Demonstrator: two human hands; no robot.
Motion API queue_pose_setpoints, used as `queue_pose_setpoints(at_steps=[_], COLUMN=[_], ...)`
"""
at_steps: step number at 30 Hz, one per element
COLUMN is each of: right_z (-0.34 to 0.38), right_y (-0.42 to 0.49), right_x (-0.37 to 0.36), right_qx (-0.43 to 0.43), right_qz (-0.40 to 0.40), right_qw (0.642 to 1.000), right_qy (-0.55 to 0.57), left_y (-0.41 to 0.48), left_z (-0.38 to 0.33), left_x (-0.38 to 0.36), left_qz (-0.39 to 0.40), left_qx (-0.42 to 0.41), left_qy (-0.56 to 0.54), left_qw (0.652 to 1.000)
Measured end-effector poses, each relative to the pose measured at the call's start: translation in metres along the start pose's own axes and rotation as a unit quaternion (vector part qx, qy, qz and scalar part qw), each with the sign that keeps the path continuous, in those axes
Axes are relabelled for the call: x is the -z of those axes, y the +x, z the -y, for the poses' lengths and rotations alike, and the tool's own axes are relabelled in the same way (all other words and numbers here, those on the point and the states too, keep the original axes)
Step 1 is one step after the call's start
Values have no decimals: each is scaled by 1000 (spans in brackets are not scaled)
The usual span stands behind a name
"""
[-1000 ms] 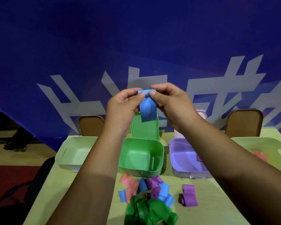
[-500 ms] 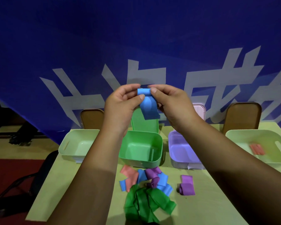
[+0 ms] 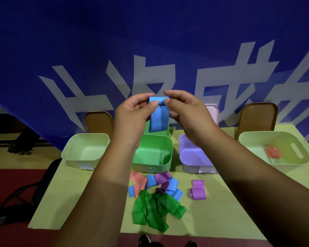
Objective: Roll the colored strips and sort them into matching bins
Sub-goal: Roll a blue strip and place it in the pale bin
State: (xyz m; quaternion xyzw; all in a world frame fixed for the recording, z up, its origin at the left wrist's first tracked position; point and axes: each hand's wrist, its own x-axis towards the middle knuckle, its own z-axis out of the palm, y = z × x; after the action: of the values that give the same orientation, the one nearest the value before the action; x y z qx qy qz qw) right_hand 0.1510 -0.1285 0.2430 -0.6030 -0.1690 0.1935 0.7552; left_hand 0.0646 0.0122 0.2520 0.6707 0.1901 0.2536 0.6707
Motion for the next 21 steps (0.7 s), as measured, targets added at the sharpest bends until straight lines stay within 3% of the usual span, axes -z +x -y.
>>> queue_pose_setpoints(at_steps=[5, 13, 21], right_z=[-5, -8, -6], right_y=[-11, -20, -25], right_x=[-2, -10, -18], right_qx=[-36, -14, 25], right_qz=[4, -7, 16], right_qw=[999, 1000, 998], right_qy=[-18, -20, -64], left_y=[-9, -25, -32], left_z=[2, -3, -5], left_x=[2, 12, 16], left_qz=[1, -6, -48], left_qx=[-23, 40, 46], left_qy=[13, -30, -16], left_qw=[1000, 999, 998])
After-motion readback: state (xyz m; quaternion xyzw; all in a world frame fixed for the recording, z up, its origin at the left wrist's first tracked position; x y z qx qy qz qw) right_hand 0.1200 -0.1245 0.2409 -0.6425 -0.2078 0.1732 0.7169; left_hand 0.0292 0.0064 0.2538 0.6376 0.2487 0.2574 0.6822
